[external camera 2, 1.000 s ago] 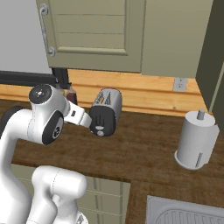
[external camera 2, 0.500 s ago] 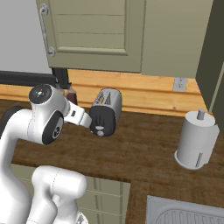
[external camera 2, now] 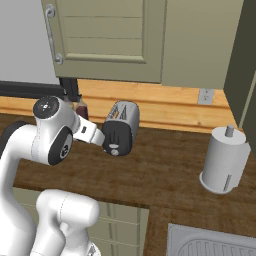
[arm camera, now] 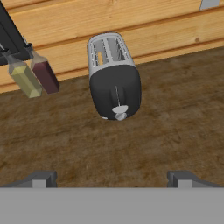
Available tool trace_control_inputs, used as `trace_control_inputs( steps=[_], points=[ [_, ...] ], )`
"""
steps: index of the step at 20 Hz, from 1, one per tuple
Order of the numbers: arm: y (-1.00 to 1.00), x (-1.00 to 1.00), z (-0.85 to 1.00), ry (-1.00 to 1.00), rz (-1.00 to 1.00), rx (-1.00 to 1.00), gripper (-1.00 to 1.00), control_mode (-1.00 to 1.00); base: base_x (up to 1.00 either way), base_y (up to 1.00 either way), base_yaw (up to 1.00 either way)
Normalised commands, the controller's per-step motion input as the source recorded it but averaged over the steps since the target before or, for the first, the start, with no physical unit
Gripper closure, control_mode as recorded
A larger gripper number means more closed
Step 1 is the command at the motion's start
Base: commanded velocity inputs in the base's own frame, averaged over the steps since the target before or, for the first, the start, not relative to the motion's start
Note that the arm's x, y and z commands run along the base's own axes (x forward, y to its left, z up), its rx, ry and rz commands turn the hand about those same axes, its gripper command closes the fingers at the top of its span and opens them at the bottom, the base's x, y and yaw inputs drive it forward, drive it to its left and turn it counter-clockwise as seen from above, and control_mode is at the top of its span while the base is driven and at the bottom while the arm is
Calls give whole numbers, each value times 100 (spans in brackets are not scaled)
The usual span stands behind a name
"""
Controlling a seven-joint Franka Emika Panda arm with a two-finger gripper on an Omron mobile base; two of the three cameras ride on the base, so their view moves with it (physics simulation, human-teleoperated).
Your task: Start the toaster. Once the lever pops up, take the bread to the plate on the dining counter.
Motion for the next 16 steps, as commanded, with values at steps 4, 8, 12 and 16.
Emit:
trace_control_inputs(
  steps=[4, 8, 12, 16],
  points=[
    [0, 0, 0, 0, 0, 0, -100, -100, 0, 0, 0],
    [0, 0, 0, 0, 0, 0, -100, -100, 0, 0, 0],
    [0, 0, 0, 0, 0, 0, -100, -100, 0, 0, 0],
    [0, 0, 0, 0, 0, 0, -100, -100, 0, 0, 0]
  ],
)
